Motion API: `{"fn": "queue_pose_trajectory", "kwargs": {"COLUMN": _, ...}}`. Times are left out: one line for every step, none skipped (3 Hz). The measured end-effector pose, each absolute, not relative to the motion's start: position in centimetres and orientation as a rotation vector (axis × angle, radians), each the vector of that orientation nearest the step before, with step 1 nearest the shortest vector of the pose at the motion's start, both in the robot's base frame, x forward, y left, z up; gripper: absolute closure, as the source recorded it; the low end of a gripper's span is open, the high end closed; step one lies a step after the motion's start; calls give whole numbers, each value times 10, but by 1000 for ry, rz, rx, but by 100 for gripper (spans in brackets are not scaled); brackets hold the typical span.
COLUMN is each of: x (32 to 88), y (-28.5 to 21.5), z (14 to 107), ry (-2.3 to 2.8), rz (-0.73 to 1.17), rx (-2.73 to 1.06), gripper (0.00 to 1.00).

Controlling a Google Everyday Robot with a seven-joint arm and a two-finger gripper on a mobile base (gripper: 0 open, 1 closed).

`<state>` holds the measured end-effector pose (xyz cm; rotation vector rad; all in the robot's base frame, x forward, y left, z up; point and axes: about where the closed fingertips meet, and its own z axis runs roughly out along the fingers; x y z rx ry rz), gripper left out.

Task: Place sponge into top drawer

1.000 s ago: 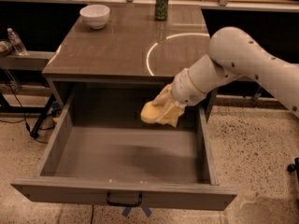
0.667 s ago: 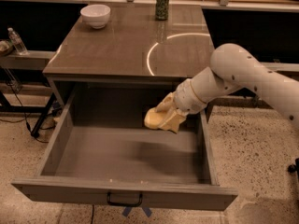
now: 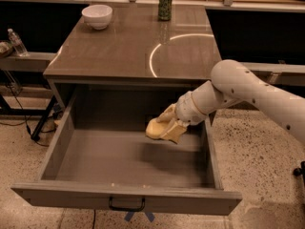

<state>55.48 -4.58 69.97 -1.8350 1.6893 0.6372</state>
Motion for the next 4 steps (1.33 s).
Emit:
{"fn": "queue_pose_trajectory", "kwargs": {"x": 554, "y": -44, "z": 698, "ry": 1688, "rz": 641, "rx": -1837, "gripper": 43}}
{"fn": "queue_pose_trajectory", "kwargs": {"x": 549, "y": -54, "z": 681, "ry": 1710, "rz": 663, "rx": -1833, "gripper": 46}}
{"fn": "queue_pose_trajectory", "kwargs": {"x": 549, "y": -73, "z": 661, "ry": 1733, "rz": 671, "rx": -1811, "gripper": 77}}
{"fn": "queue_pose_trajectory", "kwargs": {"x": 549, "y": -79, "z": 652, "ry": 1744, "rz": 679, "rx": -1795, "gripper": 98}}
